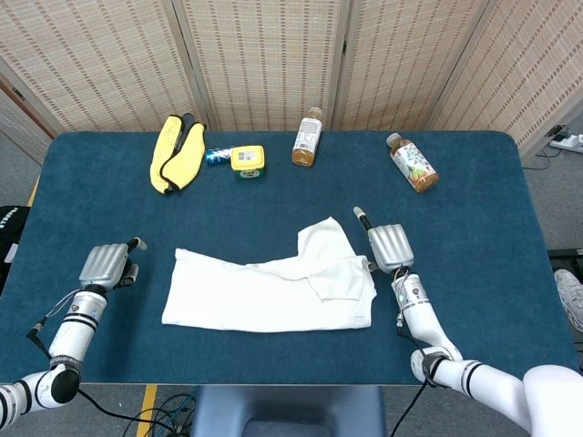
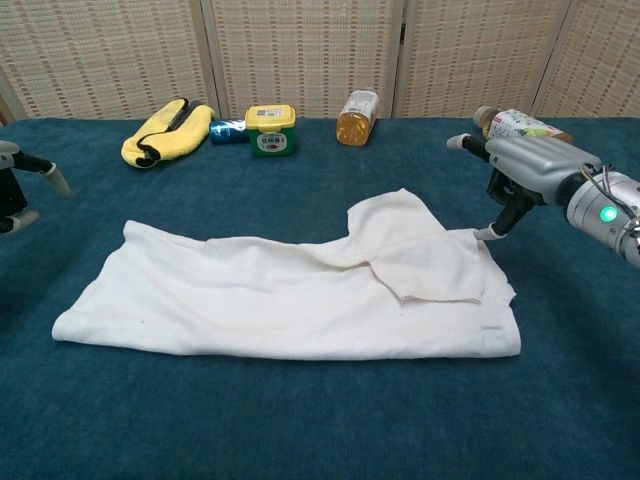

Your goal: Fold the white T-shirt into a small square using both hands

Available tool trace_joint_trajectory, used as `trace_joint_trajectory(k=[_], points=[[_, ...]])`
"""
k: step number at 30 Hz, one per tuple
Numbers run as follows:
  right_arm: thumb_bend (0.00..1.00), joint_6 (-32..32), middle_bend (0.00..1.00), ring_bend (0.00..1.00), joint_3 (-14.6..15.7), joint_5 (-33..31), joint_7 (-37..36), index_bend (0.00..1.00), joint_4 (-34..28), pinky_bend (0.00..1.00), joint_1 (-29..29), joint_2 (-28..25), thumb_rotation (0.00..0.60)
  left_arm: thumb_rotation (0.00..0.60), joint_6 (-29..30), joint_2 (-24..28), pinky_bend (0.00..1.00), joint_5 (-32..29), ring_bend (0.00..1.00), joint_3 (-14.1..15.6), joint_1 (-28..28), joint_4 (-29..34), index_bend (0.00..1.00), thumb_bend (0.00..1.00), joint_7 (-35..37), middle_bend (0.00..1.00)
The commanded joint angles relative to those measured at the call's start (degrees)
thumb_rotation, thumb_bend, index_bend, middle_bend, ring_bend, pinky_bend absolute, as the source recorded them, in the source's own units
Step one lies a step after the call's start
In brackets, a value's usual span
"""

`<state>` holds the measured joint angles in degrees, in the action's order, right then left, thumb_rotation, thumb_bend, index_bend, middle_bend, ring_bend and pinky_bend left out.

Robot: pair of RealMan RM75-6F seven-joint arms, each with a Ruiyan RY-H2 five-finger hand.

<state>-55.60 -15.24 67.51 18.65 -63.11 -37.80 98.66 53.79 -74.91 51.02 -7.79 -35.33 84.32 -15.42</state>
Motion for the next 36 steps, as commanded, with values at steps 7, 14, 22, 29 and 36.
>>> trace_joint_trajectory(k=[7,14,22,29,36], points=[[0.2,-4.0,0.93,1.0,5.5,8.1,-2.1,0.21,-11.9,1.0,2.9,-9.2,0.6,0.6,0.5,0.6,0.99,0.5,0.89,-0.2,0.4,0.6,0.31,0.54,0.4,0.96],[0.25,-3.2,0.93,1.0,11.0,13.5,-3.2,0.34,-15.5,1.0,3.8,-11.8,0.6,0.6,0.6,0.6,0.99,0.5,0.89,-0.1,0.6,1.0,0.31,0.54,0.2,0.96],[0.25,-1.1,0.93,1.0,13.0,14.3,-2.3,0.36,-13.2,1.0,3.4,-10.1,0.6,0.6,0.6,0.7,0.99,0.2,0.89,-0.1,0.9,1.4,0.31,0.54,0.2,0.96],[0.19,-1.2,0.94,1.0,13.4,14.8,-2.0,0.39,-11.2,1.0,3.4,-8.9,0.6,0.6,0.2,0.9,0.99,-0.1,0.89,0.0,1.3,1.1,0.31,0.54,0.8,0.96],[0.17,-2.5,0.94,1.0,13.8,16.1,-2.0,0.43,-10.3,1.0,3.8,-8.2,0.6,0.6,-0.1,0.8,0.99,0.1,0.89,0.0,1.4,0.8,0.31,0.54,1.2,0.96]])
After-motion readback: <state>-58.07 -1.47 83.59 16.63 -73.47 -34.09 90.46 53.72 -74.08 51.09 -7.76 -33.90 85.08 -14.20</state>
